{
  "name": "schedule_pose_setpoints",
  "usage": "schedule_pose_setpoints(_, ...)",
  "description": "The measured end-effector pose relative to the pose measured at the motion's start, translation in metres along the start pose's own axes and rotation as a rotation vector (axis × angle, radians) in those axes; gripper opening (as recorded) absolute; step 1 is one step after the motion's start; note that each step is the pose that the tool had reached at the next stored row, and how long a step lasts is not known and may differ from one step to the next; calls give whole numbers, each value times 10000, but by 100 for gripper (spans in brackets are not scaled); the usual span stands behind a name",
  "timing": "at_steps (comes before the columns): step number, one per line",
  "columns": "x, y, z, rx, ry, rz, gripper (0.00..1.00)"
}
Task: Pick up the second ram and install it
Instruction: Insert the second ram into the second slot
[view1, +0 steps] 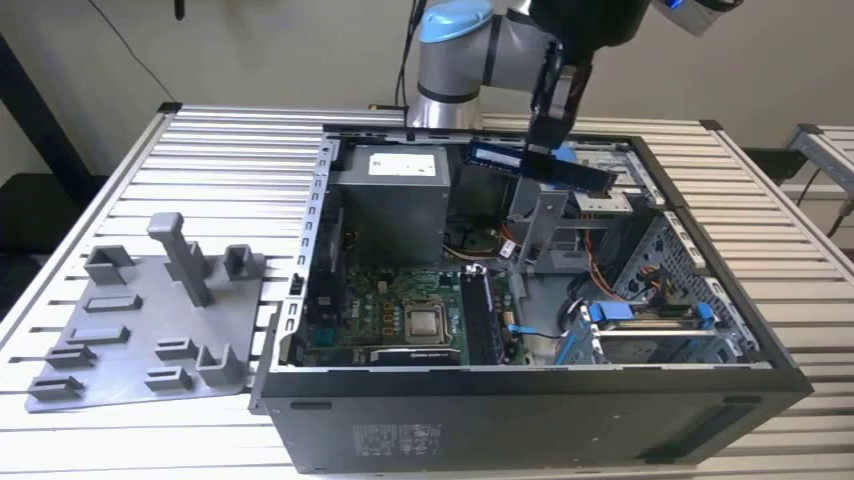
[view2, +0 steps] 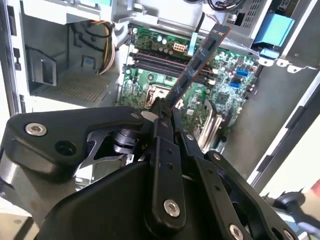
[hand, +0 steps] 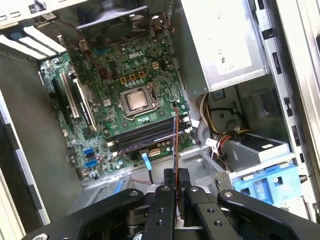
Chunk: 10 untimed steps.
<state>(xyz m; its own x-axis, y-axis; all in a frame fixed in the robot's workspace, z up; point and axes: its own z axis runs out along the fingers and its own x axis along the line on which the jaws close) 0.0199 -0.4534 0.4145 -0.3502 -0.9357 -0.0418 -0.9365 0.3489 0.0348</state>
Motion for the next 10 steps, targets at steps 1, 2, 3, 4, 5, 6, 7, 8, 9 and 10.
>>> schedule_pose_setpoints(1, 0, 0, 1, 7, -6, 160, 14)
schedule_pose_setpoints(2, 0, 0, 3, 14, -12, 325, 14)
schedule_pose_setpoints(3, 0, 0, 4, 20, -17, 488, 14)
schedule_pose_setpoints(4, 0, 0, 5, 27, -23, 662, 14)
schedule_pose_setpoints(5, 0, 0, 6, 34, -29, 827, 14)
schedule_pose_setpoints(6, 0, 0, 8, 41, -35, 999, 14)
schedule_pose_setpoints(7, 0, 0, 9, 48, -40, 1169, 14)
schedule_pose_setpoints(8, 0, 0, 10, 54, -46, 1335, 14)
schedule_pose_setpoints(9, 0, 0, 11, 61, -51, 1502, 14)
schedule_pose_setpoints(10, 0, -1, 13, 67, -57, 1669, 14)
